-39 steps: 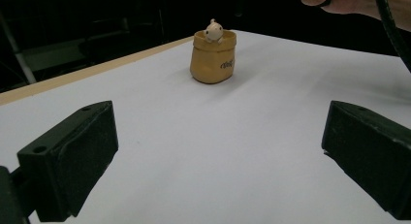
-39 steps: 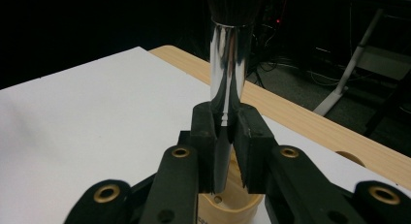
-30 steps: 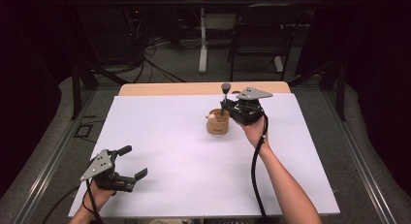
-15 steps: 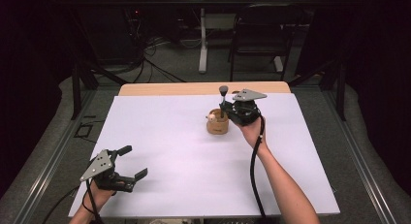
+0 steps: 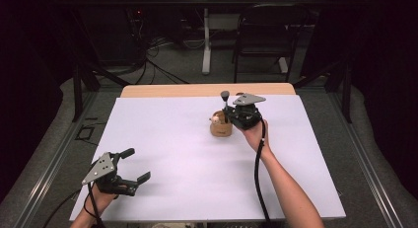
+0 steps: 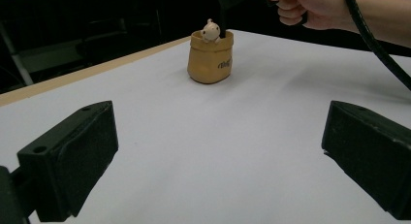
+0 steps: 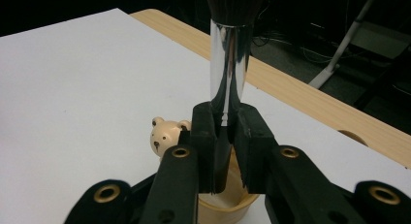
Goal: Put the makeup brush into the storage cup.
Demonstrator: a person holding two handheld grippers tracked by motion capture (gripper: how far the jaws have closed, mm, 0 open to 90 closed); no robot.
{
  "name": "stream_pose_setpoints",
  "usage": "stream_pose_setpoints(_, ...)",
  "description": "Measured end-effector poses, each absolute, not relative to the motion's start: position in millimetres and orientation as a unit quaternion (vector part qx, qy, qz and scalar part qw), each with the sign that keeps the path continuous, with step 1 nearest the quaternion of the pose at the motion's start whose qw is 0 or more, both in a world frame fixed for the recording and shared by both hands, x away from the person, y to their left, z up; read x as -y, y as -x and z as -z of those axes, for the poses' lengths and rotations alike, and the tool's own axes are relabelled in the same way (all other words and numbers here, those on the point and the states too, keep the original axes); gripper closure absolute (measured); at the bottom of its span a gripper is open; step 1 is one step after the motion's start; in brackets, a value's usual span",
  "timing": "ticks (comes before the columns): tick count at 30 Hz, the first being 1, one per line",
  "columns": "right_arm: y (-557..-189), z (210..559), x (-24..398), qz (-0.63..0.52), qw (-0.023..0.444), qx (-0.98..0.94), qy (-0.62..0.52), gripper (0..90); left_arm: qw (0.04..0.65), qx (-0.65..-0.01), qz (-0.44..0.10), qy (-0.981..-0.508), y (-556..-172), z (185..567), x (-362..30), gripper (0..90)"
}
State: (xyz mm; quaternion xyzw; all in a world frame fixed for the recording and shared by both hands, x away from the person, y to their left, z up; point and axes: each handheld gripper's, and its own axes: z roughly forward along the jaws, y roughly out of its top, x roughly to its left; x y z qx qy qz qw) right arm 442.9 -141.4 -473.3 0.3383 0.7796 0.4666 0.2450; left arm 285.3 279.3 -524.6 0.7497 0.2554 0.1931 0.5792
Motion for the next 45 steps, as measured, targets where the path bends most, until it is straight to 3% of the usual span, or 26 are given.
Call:
stream_pose_setpoints(17, -446, 481, 136, -0.445, 0.244, -0.79, -0.344, 78.2, 0.578, -0.253, -0.195, -0.751, -285, 525, -279, 0.0)
stream_pose_setpoints(18, -446, 481, 136, -0.442, 0.244, -0.791, -0.345, 75.2, 0.578, -0.254, -0.194, -0.751, -285, 525, -279, 0.0)
stream_pose_setpoints(20, -447, 482, 137, -0.442, 0.235, -0.79, -0.354, 58.9, 0.578, -0.253, -0.194, -0.751, -285, 525, -279, 0.0)
stream_pose_setpoints(30, -444, 477, 145, -0.443, 0.222, -0.786, -0.369, 22.9, 0.576, -0.248, -0.191, -0.756, -285, 524, -278, 0.0)
stream_pose_setpoints(33, -440, 473, 149, -0.452, 0.215, -0.785, -0.364, 15.9, 0.572, -0.249, -0.195, -0.757, -284, 523, -277, 0.0)
stream_pose_setpoints(45, -417, 461, 164, -0.465, 0.2, -0.797, -0.33, 2.9, 0.564, -0.256, -0.198, -0.76, -283, 520, -274, 0.1)
